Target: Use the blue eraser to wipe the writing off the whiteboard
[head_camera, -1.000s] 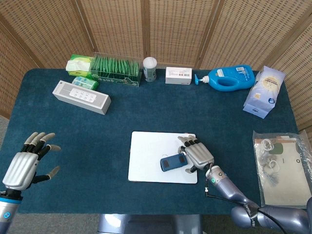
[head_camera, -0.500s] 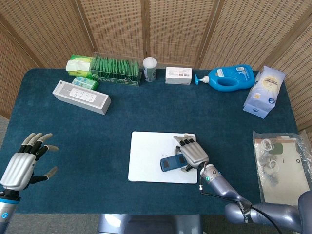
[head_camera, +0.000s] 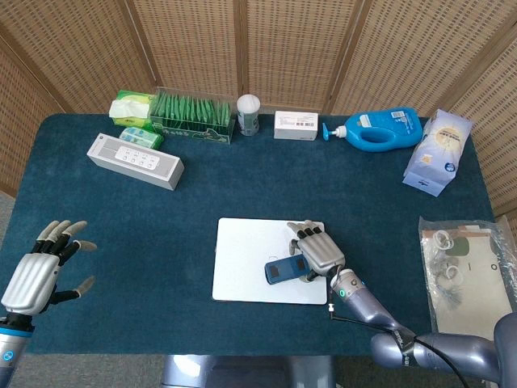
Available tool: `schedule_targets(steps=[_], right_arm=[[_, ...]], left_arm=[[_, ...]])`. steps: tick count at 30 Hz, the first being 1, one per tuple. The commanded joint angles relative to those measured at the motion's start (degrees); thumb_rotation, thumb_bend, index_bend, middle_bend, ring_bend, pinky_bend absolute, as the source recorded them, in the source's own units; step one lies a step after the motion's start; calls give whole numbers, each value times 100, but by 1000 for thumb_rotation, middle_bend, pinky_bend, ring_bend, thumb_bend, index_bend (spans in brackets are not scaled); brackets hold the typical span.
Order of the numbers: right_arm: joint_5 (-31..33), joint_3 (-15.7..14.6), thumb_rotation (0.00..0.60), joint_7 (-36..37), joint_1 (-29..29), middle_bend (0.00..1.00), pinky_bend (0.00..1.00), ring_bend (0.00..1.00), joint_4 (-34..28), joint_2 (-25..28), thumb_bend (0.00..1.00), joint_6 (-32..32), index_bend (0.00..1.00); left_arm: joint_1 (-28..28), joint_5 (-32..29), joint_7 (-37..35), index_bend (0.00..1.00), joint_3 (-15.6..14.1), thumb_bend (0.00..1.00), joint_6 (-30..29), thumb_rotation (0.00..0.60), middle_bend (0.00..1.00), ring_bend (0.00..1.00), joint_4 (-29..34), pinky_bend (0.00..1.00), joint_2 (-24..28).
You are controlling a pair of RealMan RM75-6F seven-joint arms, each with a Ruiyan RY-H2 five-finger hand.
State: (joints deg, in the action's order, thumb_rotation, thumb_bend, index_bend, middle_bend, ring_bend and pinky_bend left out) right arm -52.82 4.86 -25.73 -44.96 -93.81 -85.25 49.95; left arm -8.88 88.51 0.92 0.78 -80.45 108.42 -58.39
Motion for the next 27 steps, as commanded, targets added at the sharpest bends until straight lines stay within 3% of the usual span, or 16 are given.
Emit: schedule_targets(steps=[1, 9, 16, 27], right_arm=[[66, -14, 600, -42, -17, 0, 0, 0, -17, 14, 147, 1, 403], [168, -43, 600, -115, -62, 1, 0, 0, -21, 0, 148, 7, 422], [121, 17, 600, -13, -67, 49, 0, 0, -49, -16, 145, 73, 556], [-287, 275, 600, 756, 14, 74, 0, 0, -95, -77, 144, 64, 624]], left_arm=[[-5, -6, 0, 347, 0, 333, 9, 600, 135, 82, -9, 0, -4], [-3, -24, -9, 347, -9, 332, 18, 600, 131, 77, -40, 0, -25], [0, -12, -28, 347, -8, 333, -3, 600, 128, 72, -59, 0, -20], [-22, -25, 45, 347, -9, 333, 31, 600, 126, 70, -22, 0, -35]])
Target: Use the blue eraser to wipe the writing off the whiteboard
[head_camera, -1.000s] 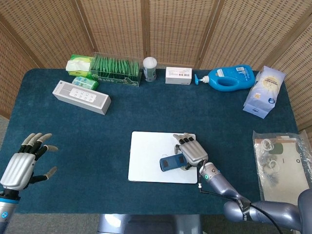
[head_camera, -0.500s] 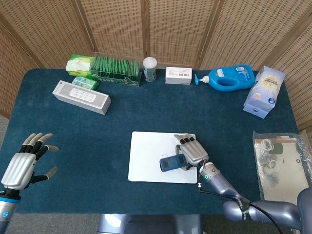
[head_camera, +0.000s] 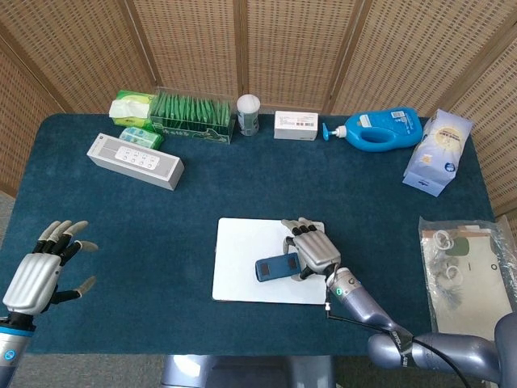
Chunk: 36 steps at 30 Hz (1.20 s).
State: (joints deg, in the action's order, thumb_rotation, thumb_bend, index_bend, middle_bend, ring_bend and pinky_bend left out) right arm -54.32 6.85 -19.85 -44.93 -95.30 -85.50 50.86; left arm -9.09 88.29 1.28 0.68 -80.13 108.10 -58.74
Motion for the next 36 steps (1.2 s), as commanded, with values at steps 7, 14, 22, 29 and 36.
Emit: schedule_targets(steps=[7, 14, 22, 29, 36], right_arm=[[-216, 222, 600, 466, -104, 73, 0, 0, 687, -555, 145, -147, 625], [-228, 309, 600, 541, -257, 73, 0, 0, 1136, -927, 143, -297, 626], [-101, 238, 600, 432, -304, 74, 0, 0, 1328, -986, 142, -435, 627], [-28, 190, 600, 341, -276, 74, 0, 0, 1296, -900, 143, -419, 627], [60, 139, 600, 246, -194, 73, 0, 0, 1192, -711, 142, -328, 628]], left_arm=[[10, -75, 104, 347, -11, 333, 26, 600, 122, 70, 59, 0, 27], [23, -102, 160, 347, -20, 332, 23, 600, 118, 70, 111, 0, 58], [46, -109, 195, 347, -27, 332, -3, 600, 116, 68, 147, 0, 92], [42, -82, 216, 347, -33, 332, 0, 600, 116, 66, 172, 0, 87], [42, -52, 262, 347, -33, 333, -15, 600, 116, 67, 212, 0, 93]])
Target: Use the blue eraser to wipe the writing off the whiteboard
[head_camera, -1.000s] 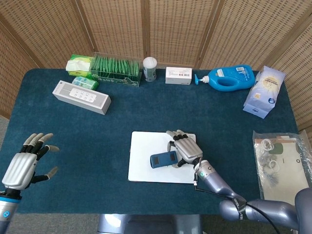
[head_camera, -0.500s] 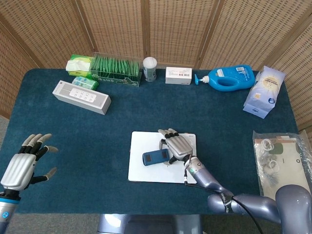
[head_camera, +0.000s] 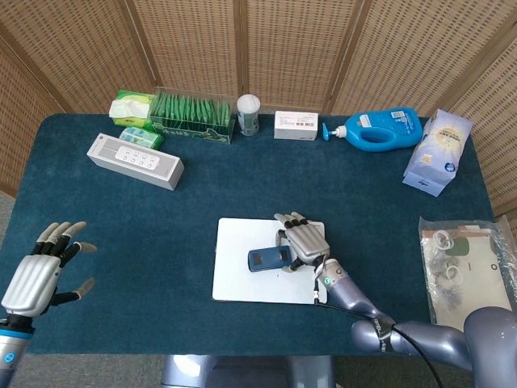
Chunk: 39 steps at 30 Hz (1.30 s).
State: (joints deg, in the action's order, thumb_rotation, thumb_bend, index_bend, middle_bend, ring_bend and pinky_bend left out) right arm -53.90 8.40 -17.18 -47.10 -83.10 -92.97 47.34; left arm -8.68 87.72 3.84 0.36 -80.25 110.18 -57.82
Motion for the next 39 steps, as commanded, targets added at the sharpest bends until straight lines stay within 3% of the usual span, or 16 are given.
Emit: schedule_targets(steps=[1, 8, 18, 32, 39], right_arm=[[19, -20, 600, -26, 30, 74, 0, 0, -35, 47, 142, 32, 628], [57, -96, 600, -148, 153, 73, 0, 0, -226, 351, 141, 183, 628], [41, -122, 600, -238, 314, 74, 0, 0, -962, 856, 140, 419, 627], [106, -210, 600, -463, 139, 74, 0, 0, -973, 256, 141, 346, 627], [148, -284, 600, -575, 139, 74, 0, 0, -902, 209, 142, 370, 627]], left_arm=[[1, 8, 9, 347, -1, 333, -4, 600, 116, 67, 7, 0, 2], [3, 48, 29, 347, -8, 333, -20, 600, 115, 66, 32, 0, 7], [-30, 65, -9, 347, -10, 333, 33, 600, 114, 66, -3, 0, -46], [-26, 16, -69, 347, -9, 332, 45, 600, 109, 65, -47, 0, -7], [-40, 33, -56, 347, 3, 333, 43, 600, 108, 65, -41, 0, -4]])
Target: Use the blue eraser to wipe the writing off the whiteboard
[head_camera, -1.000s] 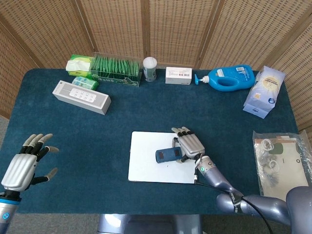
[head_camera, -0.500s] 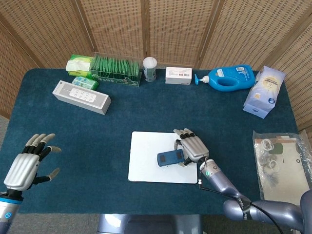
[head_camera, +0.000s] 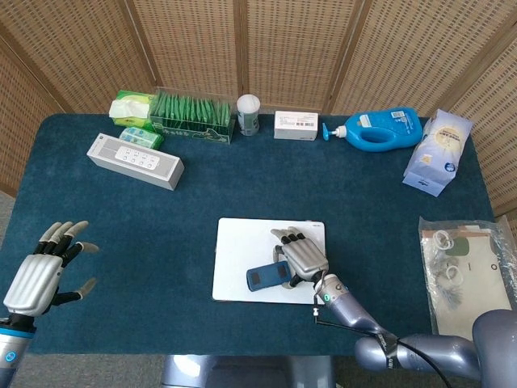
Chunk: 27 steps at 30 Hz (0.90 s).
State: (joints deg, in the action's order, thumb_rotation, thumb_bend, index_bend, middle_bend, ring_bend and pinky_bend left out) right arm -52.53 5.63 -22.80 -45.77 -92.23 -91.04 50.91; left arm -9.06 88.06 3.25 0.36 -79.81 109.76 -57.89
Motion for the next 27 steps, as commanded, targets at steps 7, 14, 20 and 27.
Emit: schedule_targets(steps=[7, 14, 20, 27], right_arm=[[95, -55, 600, -76, 71, 74, 0, 0, 34, 240, 141, 70, 627], [161, -79, 600, -100, 161, 74, 0, 0, 6, 634, 141, 134, 627], [129, 37, 600, 7, 194, 74, 0, 0, -195, 881, 142, 196, 626], [28, 60, 600, 73, 187, 74, 0, 0, -475, 852, 143, 189, 627]], left_arm=[[-21, 9, 34, 347, 0, 333, 27, 600, 107, 65, 21, 0, -18], [-15, 25, 58, 347, 4, 333, -4, 600, 107, 65, 47, 0, -16], [-7, 38, 56, 347, -1, 333, -20, 600, 107, 65, 51, 0, -14], [-23, 62, 50, 347, 3, 333, -12, 600, 107, 65, 60, 0, -22]])
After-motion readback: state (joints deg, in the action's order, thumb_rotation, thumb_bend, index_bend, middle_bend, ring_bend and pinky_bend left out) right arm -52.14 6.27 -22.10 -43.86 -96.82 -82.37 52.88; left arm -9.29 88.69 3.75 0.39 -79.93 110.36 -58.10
